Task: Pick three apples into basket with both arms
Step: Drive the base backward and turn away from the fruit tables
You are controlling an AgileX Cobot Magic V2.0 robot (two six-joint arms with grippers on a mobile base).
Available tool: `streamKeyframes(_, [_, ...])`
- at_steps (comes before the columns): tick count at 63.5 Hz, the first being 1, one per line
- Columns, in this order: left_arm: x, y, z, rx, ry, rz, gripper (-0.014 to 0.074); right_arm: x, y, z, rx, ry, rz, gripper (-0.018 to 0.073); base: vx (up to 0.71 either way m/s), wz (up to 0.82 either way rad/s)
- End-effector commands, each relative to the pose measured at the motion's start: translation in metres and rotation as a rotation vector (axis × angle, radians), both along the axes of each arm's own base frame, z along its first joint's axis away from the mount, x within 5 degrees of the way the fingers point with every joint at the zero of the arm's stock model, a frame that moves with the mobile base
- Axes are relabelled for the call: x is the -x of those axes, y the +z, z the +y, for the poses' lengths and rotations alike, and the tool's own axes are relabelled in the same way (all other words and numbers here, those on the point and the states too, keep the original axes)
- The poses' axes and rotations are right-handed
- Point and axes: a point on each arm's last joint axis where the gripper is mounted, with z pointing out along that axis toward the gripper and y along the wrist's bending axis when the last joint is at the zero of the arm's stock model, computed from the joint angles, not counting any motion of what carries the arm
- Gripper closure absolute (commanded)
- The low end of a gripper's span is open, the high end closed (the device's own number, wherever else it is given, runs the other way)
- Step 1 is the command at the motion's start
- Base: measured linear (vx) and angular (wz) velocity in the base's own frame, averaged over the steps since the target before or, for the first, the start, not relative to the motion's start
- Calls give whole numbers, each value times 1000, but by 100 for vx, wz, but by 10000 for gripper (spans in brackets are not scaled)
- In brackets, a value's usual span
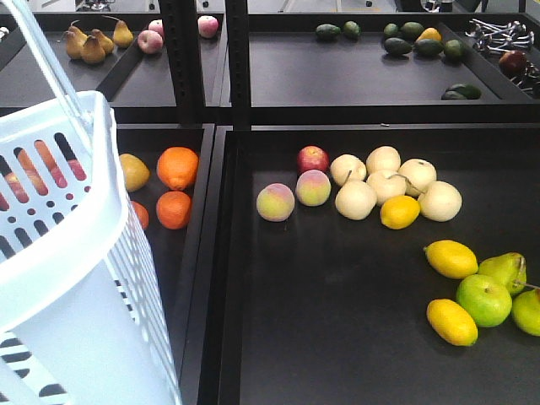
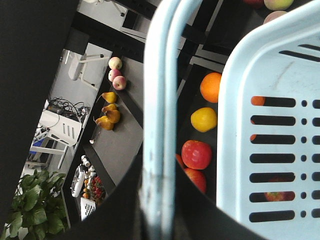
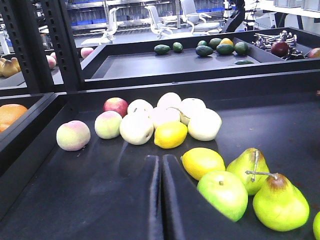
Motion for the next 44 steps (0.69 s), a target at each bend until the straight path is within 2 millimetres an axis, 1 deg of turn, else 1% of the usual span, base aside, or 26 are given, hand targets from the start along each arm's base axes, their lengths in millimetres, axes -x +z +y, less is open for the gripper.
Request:
streamKeyframes(1, [2, 14, 2, 48, -16, -103, 604, 0, 3, 0, 12, -2, -74, 568, 0, 0])
streamKeyframes(44, [2, 14, 2, 48, -16, -103, 604, 0, 3, 0, 12, -2, -74, 568, -1, 2])
